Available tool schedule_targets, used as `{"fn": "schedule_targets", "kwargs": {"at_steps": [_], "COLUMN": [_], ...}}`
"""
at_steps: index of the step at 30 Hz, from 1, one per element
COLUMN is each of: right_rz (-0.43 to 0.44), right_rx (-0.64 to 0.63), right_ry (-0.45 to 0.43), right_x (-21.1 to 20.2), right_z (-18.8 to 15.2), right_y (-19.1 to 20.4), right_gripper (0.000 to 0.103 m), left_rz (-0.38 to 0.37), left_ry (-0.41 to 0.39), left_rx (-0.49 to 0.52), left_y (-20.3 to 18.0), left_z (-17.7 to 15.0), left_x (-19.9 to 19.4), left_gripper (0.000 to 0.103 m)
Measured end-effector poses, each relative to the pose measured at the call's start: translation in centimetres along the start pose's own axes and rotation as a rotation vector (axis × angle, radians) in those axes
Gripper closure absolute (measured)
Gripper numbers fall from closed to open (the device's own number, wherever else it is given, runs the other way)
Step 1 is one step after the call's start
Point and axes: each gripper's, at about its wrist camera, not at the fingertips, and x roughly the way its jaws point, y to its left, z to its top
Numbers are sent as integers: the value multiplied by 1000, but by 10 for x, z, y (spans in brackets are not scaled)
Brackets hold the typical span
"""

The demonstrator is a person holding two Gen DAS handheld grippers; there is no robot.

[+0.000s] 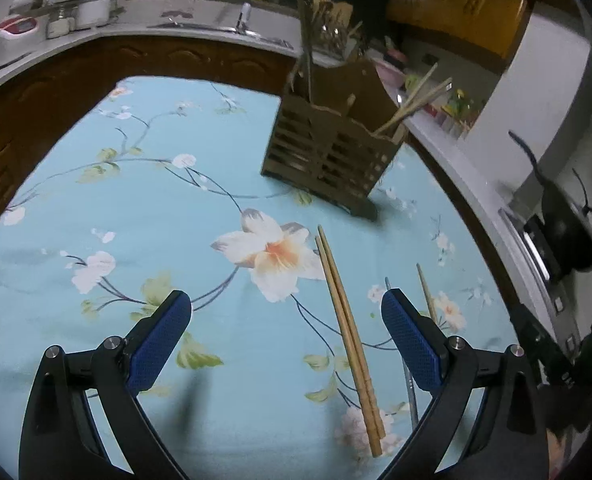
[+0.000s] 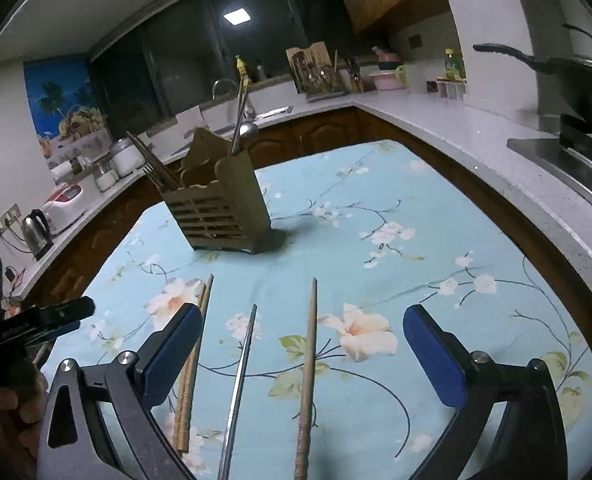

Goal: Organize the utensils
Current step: 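Move both open tools back over the remaining chopsticks, then close the left tool on a wooden chopstick while the right tool grasps a wooden chopstick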

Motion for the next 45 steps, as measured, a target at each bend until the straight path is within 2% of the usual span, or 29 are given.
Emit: {"fn": "schedule_targets", "kwargs": {"at_steps": [5,8,12,16,18,25,28,32,37,45], "right_rz": [-3,-7,3,18,22,28,23,20,27,13], "right_rx": [10,11,16,13,12,35,41,38,42,30], "right_ry": [20,42,85,133,163,204,215,234,253,266], "right_x": [9,16,30,47,56,74,79,89,99,112], "right_z": [2,2,2,1,1,-1,-1,1,1,5], "right_y": [-4,-6,-6,-3,-2,-5,-9,-10,-10,-8], "right_gripper": [3,10,22,44,50,50,50,52,53,53], "left_rz": [2,5,8,-1,-6,18,52,87,80,88], "left_ry": [47,74,109,143,161,226,220,213,223,266], "left_rx": [-4,-6,-7,18,31,59,114,167,222,236], "left_y": [-3,-3,-4,-13,-18,-27,-34,-37,-36,-45], "left_z": [3,4,6,12,16,25,28,27,23,33], "left_x": [23,34,48,66,77,116,124,126,122,133], "left_gripper": [8,11,19,35,39,54,54,61,62,63]}}
